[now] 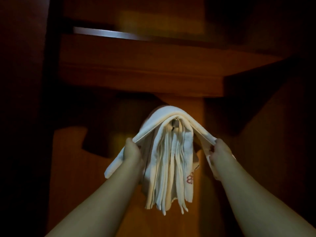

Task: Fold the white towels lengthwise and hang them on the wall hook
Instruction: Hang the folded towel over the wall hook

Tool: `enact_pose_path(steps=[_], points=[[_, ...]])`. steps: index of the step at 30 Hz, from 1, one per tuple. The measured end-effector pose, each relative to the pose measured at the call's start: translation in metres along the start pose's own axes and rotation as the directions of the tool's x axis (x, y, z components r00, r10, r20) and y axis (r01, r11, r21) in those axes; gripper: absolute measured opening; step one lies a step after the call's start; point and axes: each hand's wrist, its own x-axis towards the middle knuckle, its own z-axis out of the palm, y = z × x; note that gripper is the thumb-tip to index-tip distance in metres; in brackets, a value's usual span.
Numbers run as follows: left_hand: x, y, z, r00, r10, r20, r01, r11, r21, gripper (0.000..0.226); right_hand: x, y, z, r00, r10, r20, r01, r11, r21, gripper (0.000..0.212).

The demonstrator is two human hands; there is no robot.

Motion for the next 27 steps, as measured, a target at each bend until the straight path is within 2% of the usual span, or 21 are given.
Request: enact_pose_path(steps=[3,5,8,10,12,13,14,16,17,18,19,20,21,22,23,24,25,27], points=[[-0.004,-0.011,-0.018,0.987,-0.092,-0.135,0.082,0.994,-0.079,0.057,0.000,0.019,-0.010,0.998,0.019,-0.065,-0.023,0.998,-0.052,0.038],[-0.009,-0.016,-0.022,0.983,-0.138,-0.120,0.130,0.989,-0.074,0.048,-0.001,0.029,-0.010,0.997,0.048,-0.067,-0.053,0.996,-0.073,0.032],[-0.015,-0.025,-0.035,0.976,-0.212,-0.053,0.216,0.974,0.063,0.023,-0.007,0.054,-0.010,0.994,0.103,-0.021,-0.105,0.977,-0.187,0.033],[-0.012,-0.031,-0.052,0.965,-0.261,-0.008,0.258,0.946,0.196,0.022,-0.010,0.072,-0.017,0.985,0.162,0.062,-0.138,0.949,-0.285,0.035],[-0.005,-0.037,-0.068,0.955,-0.291,-0.055,0.292,0.892,0.346,0.026,-0.009,0.081,-0.026,0.980,0.157,0.120,-0.088,0.889,-0.449,0.044],[-0.001,-0.038,-0.074,0.960,-0.265,-0.094,0.280,0.868,0.409,0.023,-0.006,0.083,-0.031,0.987,0.096,0.125,-0.008,0.824,-0.567,0.048],[0.003,-0.040,-0.079,0.969,-0.206,-0.135,0.246,0.834,0.494,0.025,-0.003,0.085,-0.034,0.992,-0.010,0.125,0.095,0.707,-0.701,0.051],[0.012,-0.045,-0.084,0.975,0.031,-0.219,0.139,0.683,0.717,0.043,0.001,0.086,-0.038,0.951,-0.249,0.181,0.277,0.434,-0.857,0.049],[0.015,-0.048,-0.088,0.956,0.195,-0.219,0.076,0.556,0.828,0.052,0.001,0.087,-0.038,0.916,-0.330,0.227,0.351,0.390,-0.851,0.048],[0.019,-0.050,-0.091,0.919,0.353,-0.174,0.003,0.436,0.900,0.058,-0.002,0.088,-0.038,0.889,-0.363,0.277,0.418,0.403,-0.814,0.050],[0.019,-0.052,-0.094,0.891,0.444,-0.099,-0.072,0.353,0.933,0.062,-0.005,0.089,-0.039,0.878,-0.349,0.326,0.464,0.458,-0.758,0.052],[0.020,-0.055,-0.093,0.902,0.432,-0.016,-0.149,0.346,0.926,0.062,-0.007,0.090,-0.039,0.878,-0.301,0.373,0.479,0.527,-0.702,0.052],[0.020,-0.059,-0.089,0.939,0.340,0.059,-0.209,0.425,0.881,0.057,-0.009,0.092,-0.039,0.883,-0.224,0.413,0.460,0.585,-0.668,0.050],[0.020,-0.062,-0.084,0.976,0.185,0.111,-0.196,0.543,0.816,0.050,-0.010,0.094,-0.041,0.879,-0.149,0.454,0.442,0.613,-0.655,0.048],[0.018,-0.067,-0.080,0.991,0.022,0.132,-0.115,0.650,0.751,0.047,-0.012,0.096,-0.043,0.870,-0.092,0.485,0.429,0.627,-0.650,0.045],[0.014,-0.071,-0.076,0.987,-0.096,0.132,-0.024,0.716,0.697,0.051,-0.016,0.097,-0.045,0.860,-0.051,0.507,0.417,0.643,-0.643,0.042],[0.010,-0.075,-0.075,0.977,-0.168,0.129,0.037,0.736,0.676,0.059,-0.019,0.099,-0.047,0.853,-0.026,0.522,0.404,0.666,-0.627,0.039],[0.001,-0.087,-0.078,0.965,-0.209,0.160,0.044,0.728,0.684,0.071,-0.024,0.106,-0.053,0.844,0.029,0.535,0.343,0.737,-0.582,0.035]])
